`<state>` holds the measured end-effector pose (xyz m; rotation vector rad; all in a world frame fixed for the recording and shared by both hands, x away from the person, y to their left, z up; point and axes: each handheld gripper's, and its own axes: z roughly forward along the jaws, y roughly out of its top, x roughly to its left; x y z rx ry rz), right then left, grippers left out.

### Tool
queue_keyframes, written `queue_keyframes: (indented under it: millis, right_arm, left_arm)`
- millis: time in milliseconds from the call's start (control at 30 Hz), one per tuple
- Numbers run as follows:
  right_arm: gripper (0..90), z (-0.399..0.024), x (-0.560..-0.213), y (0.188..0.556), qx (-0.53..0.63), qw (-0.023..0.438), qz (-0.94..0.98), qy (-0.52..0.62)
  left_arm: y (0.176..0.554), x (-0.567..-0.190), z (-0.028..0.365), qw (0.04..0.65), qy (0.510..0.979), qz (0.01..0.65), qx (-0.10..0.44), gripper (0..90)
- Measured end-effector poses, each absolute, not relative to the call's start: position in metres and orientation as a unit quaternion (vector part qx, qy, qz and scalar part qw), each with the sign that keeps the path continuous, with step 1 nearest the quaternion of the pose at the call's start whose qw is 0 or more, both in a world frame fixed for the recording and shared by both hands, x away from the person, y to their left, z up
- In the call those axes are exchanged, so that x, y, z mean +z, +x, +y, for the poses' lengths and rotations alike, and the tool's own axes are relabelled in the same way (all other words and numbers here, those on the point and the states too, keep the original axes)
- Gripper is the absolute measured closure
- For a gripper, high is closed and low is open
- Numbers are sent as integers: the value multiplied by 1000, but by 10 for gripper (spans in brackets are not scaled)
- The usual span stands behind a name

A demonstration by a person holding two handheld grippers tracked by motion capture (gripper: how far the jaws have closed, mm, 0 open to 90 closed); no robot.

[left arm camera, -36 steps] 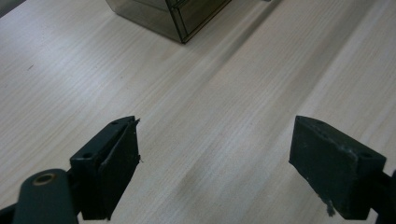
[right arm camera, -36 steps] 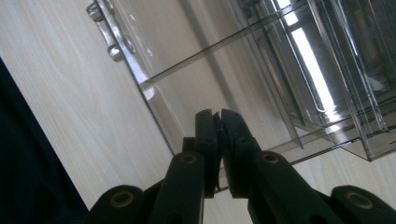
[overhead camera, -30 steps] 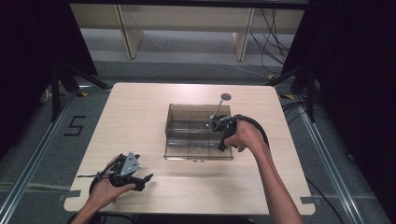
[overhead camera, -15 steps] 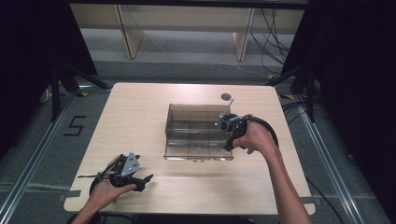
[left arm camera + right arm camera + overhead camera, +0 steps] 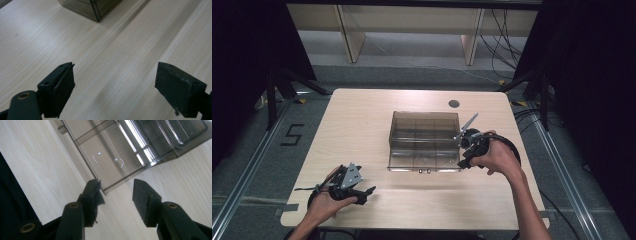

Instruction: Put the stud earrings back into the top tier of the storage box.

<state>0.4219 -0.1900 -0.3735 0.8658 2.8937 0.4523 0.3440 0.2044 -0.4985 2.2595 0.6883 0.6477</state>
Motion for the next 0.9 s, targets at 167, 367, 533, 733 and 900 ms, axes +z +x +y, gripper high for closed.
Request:
queue_keyframes:
  millis: [167, 367, 533, 733, 900]
  right_arm:
    - [480, -200, -378, 417, 162, 53, 943, 285]
    - [462, -207, -383, 411, 178, 48, 937, 296]
    - [436, -211, -387, 408, 189, 46, 932, 307]
    - [411, -213, -393, 406, 195, 42, 930, 309]
    - [392, -215, -399, 404, 204, 50, 926, 314]
  left_arm:
    - [344, -499, 204, 338, 870, 264, 245, 153]
    - [345, -499, 204, 338, 870, 264, 243, 153]
    - [344, -499, 204, 340, 868, 265, 246, 153]
    - [344, -499, 205, 338, 869, 264, 248, 152]
    - [344, -499, 204, 336, 870, 264, 246, 153]
